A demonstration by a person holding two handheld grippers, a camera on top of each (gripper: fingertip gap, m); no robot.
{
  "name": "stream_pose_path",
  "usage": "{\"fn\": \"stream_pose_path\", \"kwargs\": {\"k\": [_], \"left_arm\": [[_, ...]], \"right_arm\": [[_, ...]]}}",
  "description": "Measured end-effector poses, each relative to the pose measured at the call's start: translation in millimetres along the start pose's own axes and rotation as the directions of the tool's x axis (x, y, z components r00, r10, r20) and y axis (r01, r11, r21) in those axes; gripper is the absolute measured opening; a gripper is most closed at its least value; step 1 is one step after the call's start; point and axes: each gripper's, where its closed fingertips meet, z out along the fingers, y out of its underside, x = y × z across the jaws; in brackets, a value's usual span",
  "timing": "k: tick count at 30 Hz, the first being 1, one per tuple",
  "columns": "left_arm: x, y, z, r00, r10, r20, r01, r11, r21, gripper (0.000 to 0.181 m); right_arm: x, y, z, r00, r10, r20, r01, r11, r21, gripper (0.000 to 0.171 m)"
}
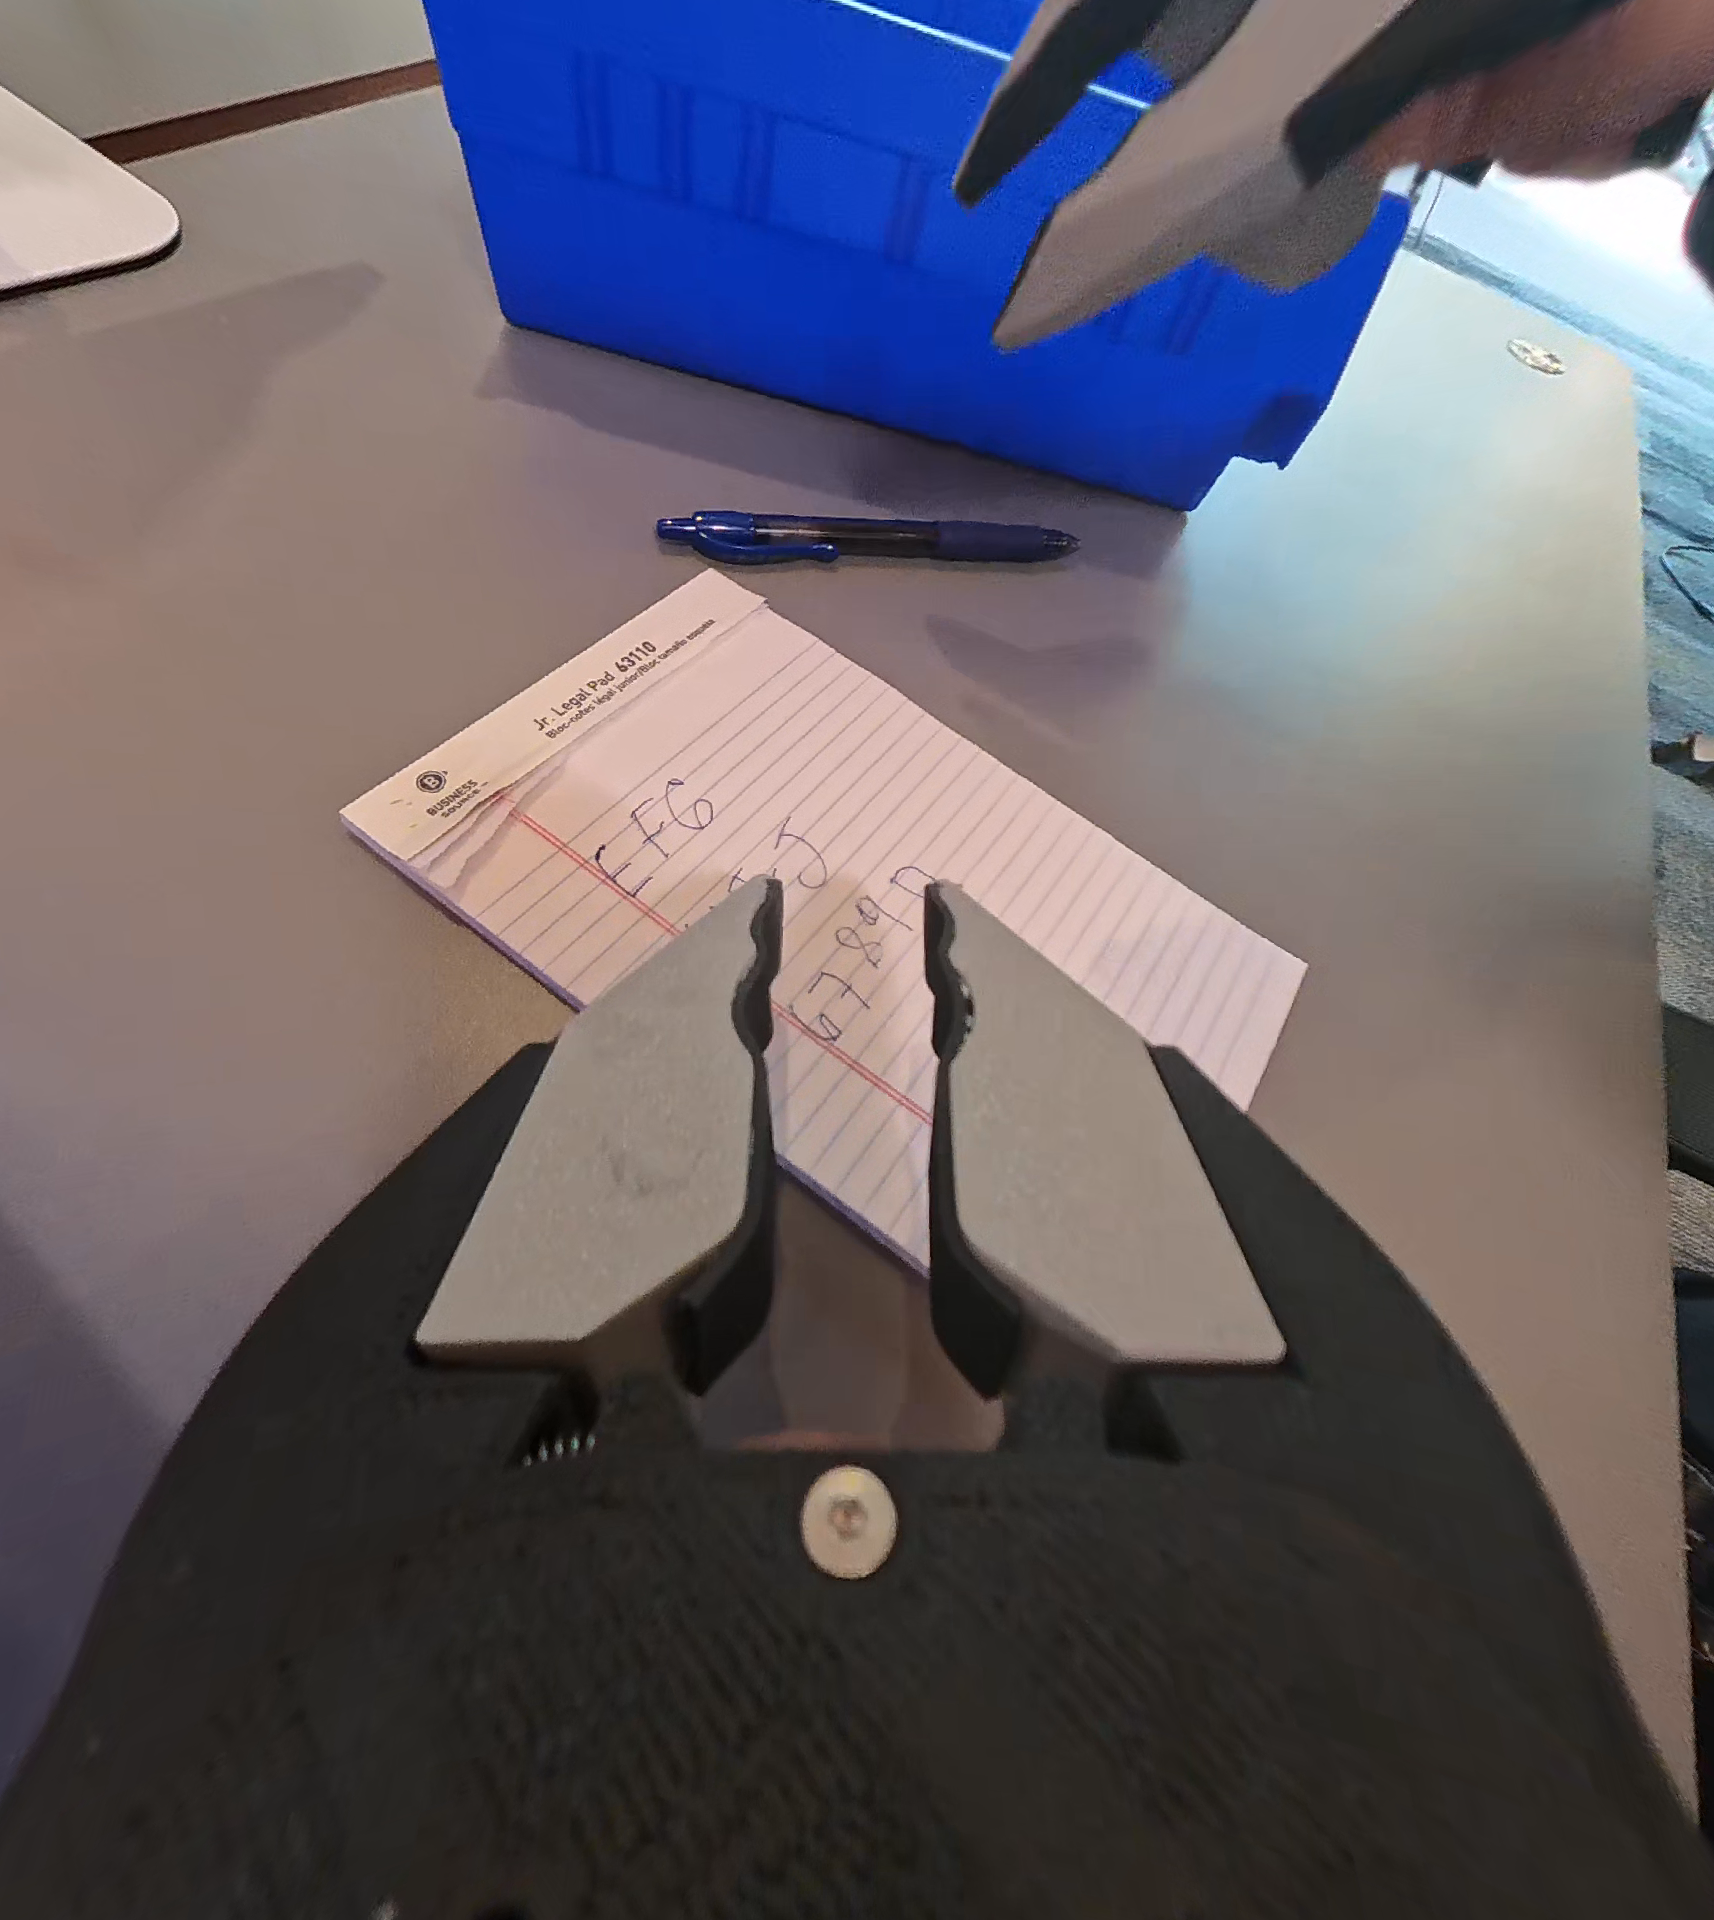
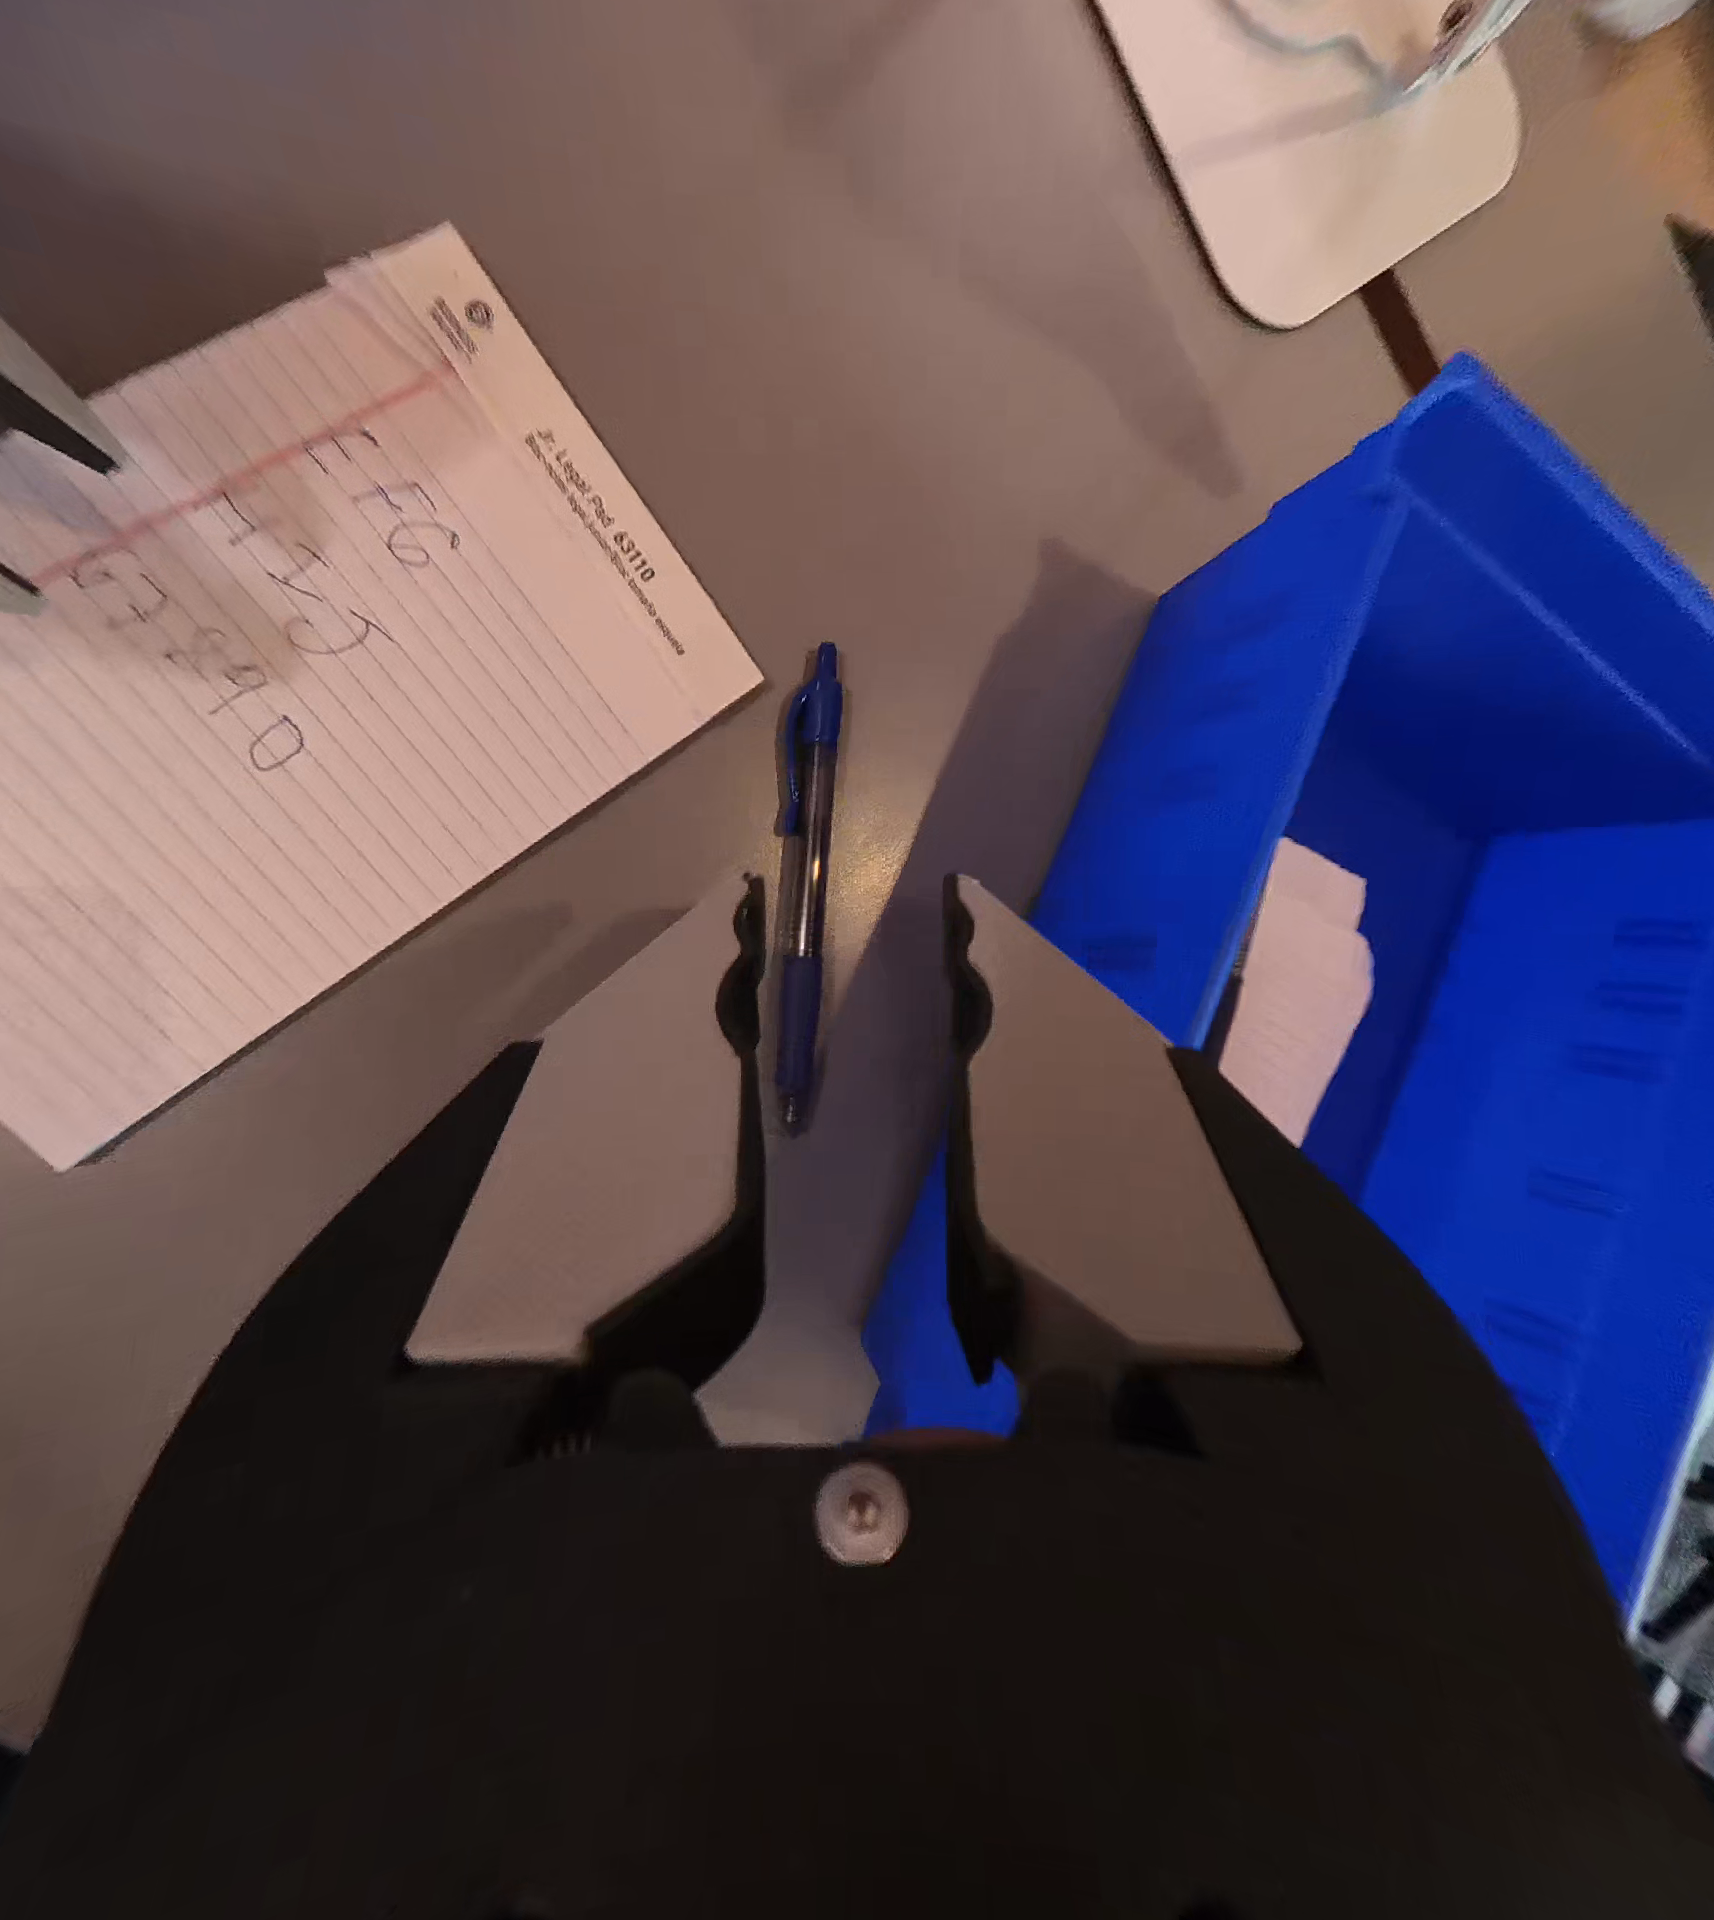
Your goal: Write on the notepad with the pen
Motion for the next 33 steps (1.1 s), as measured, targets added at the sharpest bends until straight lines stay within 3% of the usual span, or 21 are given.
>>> {"fn": "stream_pose_path", "kwargs": {"k": [5,19,23,25,33], "left_arm": [[-2.5,-1.1,-1.6,1.000,-0.008,0.003,0.008,1.000,0.008,0.025],[-2.2,0.5,-0.7,1.000,-0.011,0.000,0.011,1.000,-0.003,0.025],[-2.8,0.3,-1.2,1.000,-0.016,-0.001,0.016,1.000,-0.001,0.025],[-2.8,0.5,-1.1,1.000,-0.018,-0.003,0.018,1.000,-0.003,0.025],[-3.3,0.6,-1.1,1.000,-0.026,-0.004,0.026,1.000,-0.002,0.025]], "right_arm": [[-2.1,22.1,31.0,1.000,0.024,-0.005,-0.024,0.993,-0.113,0.031],[0.3,43.7,63.2,0.998,0.010,-0.063,-0.023,0.976,-0.216,0.034],[0.3,43.8,66.9,0.998,0.019,-0.060,-0.031,0.978,-0.208,0.023],[-0.2,44.6,68.9,0.998,0.010,-0.061,-0.023,0.978,-0.208,0.009],[-2.1,44.8,68.2,0.998,-0.006,-0.056,-0.004,0.985,-0.175,0.007]]}}
